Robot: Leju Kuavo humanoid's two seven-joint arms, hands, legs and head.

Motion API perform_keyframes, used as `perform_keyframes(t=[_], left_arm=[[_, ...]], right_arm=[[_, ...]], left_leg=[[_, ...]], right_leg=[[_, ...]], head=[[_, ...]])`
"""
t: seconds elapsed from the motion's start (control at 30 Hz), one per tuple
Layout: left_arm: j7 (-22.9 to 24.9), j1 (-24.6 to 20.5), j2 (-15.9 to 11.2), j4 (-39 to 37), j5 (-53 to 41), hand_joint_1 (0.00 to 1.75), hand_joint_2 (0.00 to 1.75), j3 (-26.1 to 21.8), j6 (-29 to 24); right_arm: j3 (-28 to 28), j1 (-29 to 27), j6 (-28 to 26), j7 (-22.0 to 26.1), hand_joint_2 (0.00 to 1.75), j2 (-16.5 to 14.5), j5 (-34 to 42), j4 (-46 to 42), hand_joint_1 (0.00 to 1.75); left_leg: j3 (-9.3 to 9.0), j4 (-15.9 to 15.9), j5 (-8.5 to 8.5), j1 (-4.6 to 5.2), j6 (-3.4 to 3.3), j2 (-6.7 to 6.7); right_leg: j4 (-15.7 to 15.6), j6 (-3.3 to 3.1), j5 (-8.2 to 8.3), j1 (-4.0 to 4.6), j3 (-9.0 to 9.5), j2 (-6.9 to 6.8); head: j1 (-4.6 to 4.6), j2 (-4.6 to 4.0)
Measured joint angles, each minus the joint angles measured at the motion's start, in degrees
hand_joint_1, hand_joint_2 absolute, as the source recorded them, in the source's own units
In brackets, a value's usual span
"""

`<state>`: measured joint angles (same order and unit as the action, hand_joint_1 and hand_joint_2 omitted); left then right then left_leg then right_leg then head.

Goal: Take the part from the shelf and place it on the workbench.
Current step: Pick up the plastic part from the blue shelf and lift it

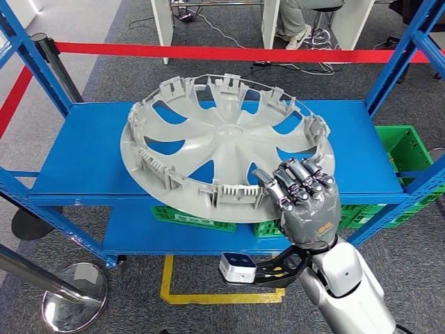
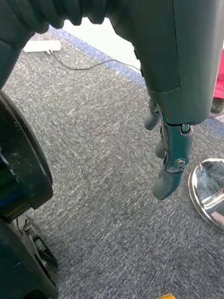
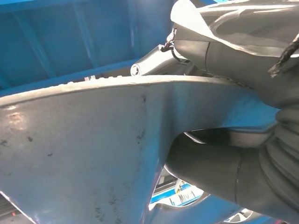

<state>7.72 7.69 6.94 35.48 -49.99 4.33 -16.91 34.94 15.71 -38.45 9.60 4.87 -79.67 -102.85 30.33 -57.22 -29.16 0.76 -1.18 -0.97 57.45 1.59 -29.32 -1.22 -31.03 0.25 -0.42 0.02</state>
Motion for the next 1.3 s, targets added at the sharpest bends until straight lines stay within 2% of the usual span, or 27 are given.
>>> perform_keyframes(t=[0.5, 0.77, 0.93, 1.03, 1.1, 1.17, 1.2, 1.23, 1.27, 1.3], left_arm=[[-0.4, -0.1, -0.1, -0.4, 0.0, 0.00, 1.75, -0.2, -0.9], [-0.6, -0.3, -0.1, -0.9, 1.0, 0.00, 1.75, -0.7, -0.9], [-0.9, -0.4, -0.1, -1.0, 1.3, 0.00, 1.75, -1.1, -0.7], [-0.9, -0.5, 0.0, -1.1, 1.6, 0.00, 1.75, -1.3, -0.5], [-0.9, -0.6, 0.0, -1.1, 1.7, 0.00, 1.75, -1.3, -0.4], [-0.9, -0.6, 0.1, -1.1, 1.8, 0.00, 1.75, -1.4, -0.4], [-0.9, -0.6, 0.1, -1.2, 1.8, 0.00, 1.75, -1.5, -0.3], [-0.9, -0.6, 0.1, -1.2, 1.8, 0.00, 1.75, -1.5, -0.3], [-0.9, -0.6, 0.1, -1.2, 1.8, 0.00, 1.75, -1.5, -0.2], [-0.9, -0.7, 0.1, -1.2, 1.9, 0.00, 1.75, -1.6, -0.1]], right_arm=[[-1.5, -0.9, 0.0, 1.3, 1.75, -0.5, 0.3, 0.1, 1.75], [-2.7, -1.5, 0.0, 3.1, 1.75, -1.8, 1.1, 0.1, 1.75], [-3.7, -2.1, 0.0, 4.3, 1.75, -2.9, 2.1, 0.1, 1.75], [-4.3, -2.2, 0.0, 4.6, 1.75, -3.4, 2.5, 0.1, 1.75], [-4.6, -2.2, 0.0, 4.8, 1.75, -3.6, 2.8, 0.1, 1.75], [-4.8, -2.3, -0.1, 4.8, 1.75, -3.6, 3.0, 0.2, 1.75], [-4.9, -2.5, -0.1, 4.8, 1.75, -3.6, 3.1, 0.4, 1.75], [-5.0, -2.6, -0.1, 4.8, 1.75, -3.6, 3.3, 0.6, 1.75], [-5.1, -2.8, -0.1, 4.8, 1.75, -3.6, 3.4, 0.7, 1.75], [-5.2, -2.8, -0.1, 4.8, 1.75, -3.6, 3.5, 0.8, 1.75]], left_leg=[[0.00, 0.0, 0.00, 0.00, 0.00, 0.00], [0.04, -0.2, -0.11, 0.19, -0.15, 0.00], [0.21, -0.6, -0.26, 0.46, -0.67, 0.00], [0.10, 0.0, 0.42, 0.19, -1.58, 0.09], [-0.02, 0.7, 0.97, -0.13, -2.20, 0.22], [0.12, 0.7, 1.08, -0.03, -2.35, 0.25], [0.15, 0.7, 1.08, 0.01, -2.36, 0.24], [0.14, 0.7, 1.08, 0.04, -2.35, 0.21], [0.12, 0.6, 1.06, 0.05, -2.33, 0.16], [0.06, 0.5, 1.01, 0.06, -2.27, 0.09]], right_leg=[[0.0, 0.00, 0.00, 0.00, 0.00, 0.00], [-0.1, 0.08, 0.04, -0.19, 0.02, -0.01], [-0.1, 0.66, 0.16, -0.45, 0.03, 0.00], [0.1, 1.32, -0.19, -0.45, -0.21, 0.02], [3.5, 1.36, -2.72, -0.30, -1.91, -0.02], [11.2, 1.34, -6.25, -0.20, -5.32, -0.04], [14.6, 1.35, -7.18, -0.19, -6.89, -0.05], [16.3, 1.33, -7.06, -0.17, -7.76, -0.05], [15.7, 1.26, -5.71, -0.15, -7.59, -0.05], [12.8, 1.09, -3.49, -0.14, -6.40, -0.05]], head=[[0.00, 0.00], [-0.01, 0.00], [-0.03, 0.00], [0.01, 0.00], [0.22, 0.01], [0.36, 0.01], [0.35, 0.00], [0.34, 0.00], [0.36, 0.00], [0.36, 0.00]])
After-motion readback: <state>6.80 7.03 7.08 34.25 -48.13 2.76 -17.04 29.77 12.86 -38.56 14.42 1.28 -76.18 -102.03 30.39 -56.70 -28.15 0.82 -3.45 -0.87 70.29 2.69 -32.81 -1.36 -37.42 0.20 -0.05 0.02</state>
